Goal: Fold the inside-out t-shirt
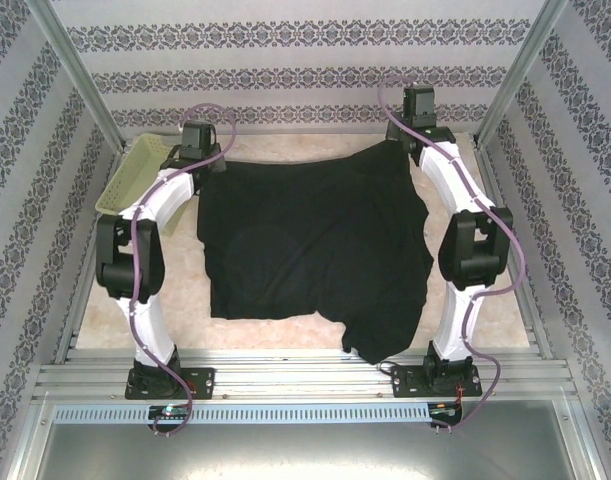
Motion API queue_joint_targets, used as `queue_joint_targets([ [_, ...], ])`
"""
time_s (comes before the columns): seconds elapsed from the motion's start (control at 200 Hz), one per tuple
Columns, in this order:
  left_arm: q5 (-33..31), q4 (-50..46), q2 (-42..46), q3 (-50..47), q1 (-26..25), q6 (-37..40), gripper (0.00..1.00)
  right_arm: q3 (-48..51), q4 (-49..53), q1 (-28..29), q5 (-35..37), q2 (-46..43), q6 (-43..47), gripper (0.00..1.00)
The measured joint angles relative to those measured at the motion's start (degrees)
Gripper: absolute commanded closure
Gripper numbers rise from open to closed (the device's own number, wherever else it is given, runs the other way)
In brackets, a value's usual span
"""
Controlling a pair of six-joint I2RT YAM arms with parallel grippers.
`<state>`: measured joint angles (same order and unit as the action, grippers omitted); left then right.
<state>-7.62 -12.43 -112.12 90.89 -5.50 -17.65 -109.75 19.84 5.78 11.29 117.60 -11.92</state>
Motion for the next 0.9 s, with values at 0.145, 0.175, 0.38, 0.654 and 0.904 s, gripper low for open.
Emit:
queue_joint_targets([
  [0.145, -0.68, -0.87, -5.57, 7.26, 0.04, 1.44, 1.0, -9.11, 0.15, -0.02, 1.95, 6.91, 0.85, 1.0],
  [0.175, -0.72, -1.03, -6.54, 8.61, 0.07, 1.66, 1.0, -10.88, 0.09, -0.02, 2.38, 8.02, 1.09, 1.0],
  [0.38, -1.07, -1.33, -10.78, 13.81, 0.57, 2.97, 1.0, -20.44, 1.51, -0.44, 3.45, 12.94, 1.97, 1.0],
  [0.654, 0.11, -1.53, -11.13, 13.51, 1.05, 4.35, 1.0, -21.79, 2.58, -0.79, 1.7, 13.64, 2.91, 1.0],
  [0.904, 6.71, 1.25, -8.22, 6.71, 1.79, 4.63, 1.0, -4.83, 0.59, -0.92, -1.75, 5.73, 0.96, 1.0],
])
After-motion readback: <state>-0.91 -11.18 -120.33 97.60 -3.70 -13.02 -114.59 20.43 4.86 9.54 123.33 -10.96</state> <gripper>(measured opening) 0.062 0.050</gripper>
